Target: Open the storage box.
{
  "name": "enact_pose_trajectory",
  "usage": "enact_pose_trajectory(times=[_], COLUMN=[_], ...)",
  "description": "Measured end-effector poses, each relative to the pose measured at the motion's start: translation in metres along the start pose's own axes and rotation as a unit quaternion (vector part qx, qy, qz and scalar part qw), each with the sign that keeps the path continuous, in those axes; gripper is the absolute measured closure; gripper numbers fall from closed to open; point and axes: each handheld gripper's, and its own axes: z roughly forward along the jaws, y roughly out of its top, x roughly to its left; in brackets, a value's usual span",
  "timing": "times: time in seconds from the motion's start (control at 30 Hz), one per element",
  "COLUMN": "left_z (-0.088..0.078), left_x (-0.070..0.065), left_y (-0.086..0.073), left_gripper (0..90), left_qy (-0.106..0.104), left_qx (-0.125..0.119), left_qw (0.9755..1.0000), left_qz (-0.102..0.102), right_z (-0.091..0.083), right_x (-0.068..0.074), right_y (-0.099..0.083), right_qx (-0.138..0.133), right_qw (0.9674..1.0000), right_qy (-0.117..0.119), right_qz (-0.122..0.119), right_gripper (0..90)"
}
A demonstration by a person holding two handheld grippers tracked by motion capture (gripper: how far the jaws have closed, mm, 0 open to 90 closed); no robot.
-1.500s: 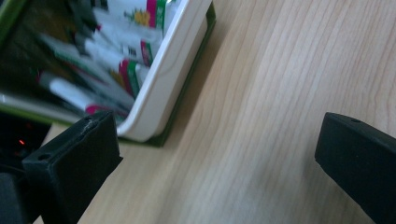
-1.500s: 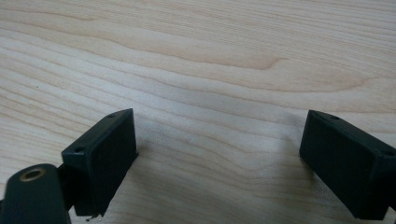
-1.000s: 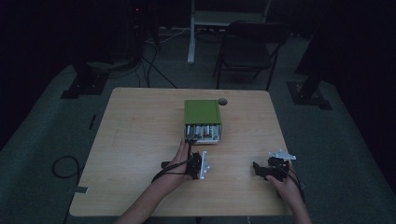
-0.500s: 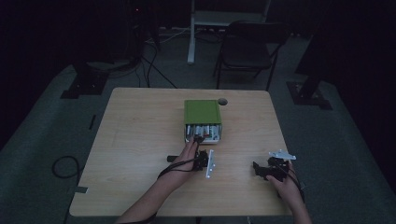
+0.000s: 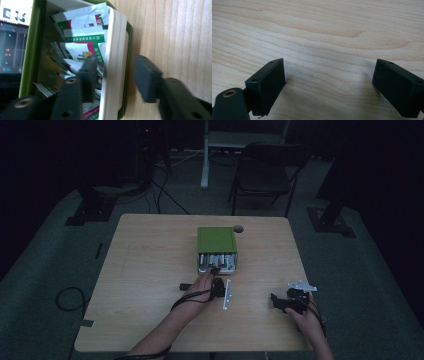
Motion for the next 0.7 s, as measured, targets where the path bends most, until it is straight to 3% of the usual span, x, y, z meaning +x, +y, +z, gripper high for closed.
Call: enact_pose_trajectory(times=[0.17, 0.27, 0.3, 0.43, 0.7], left_z=[0.0045, 0.0059, 0.0063, 0.0066, 0.0044], left_x=[-0.0012, -0.0007, 0.0000, 0.0017, 0.0030], left_y=[-0.0011, -0.0006, 0.0004, 0.0051, 0.0071], left_gripper=[64.0, 71.1, 71.3, 72.2, 73.0], left_qy=[0.008, 0.018, 0.015, 0.008, 0.002], left_qx=[0.008, 0.015, 0.017, 0.034, 0.033], left_qw=[0.9998, 0.9995, 0.9996, 0.9990, 0.9989], left_qz=[0.016, 0.022, 0.017, 0.027, 0.032], right_z=[0.0000, 0.0000, 0.0000, 0.0000, 0.0000], right_x=[0.0000, 0.0000, 0.0000, 0.0000, 0.0000], right_y=[0.0000, 0.0000, 0.0000, 0.0000, 0.0000], right_qx=[0.000, 0.000, 0.000, 0.000, 0.000], right_qw=[1.0000, 1.0000, 1.0000, 1.0000, 1.0000], right_qy=[0.000, 0.000, 0.000, 0.000, 0.000], right_qz=[0.000, 0.000, 0.000, 0.000, 0.000], right_gripper=[10.4, 10.4, 10.4, 10.4, 10.4])
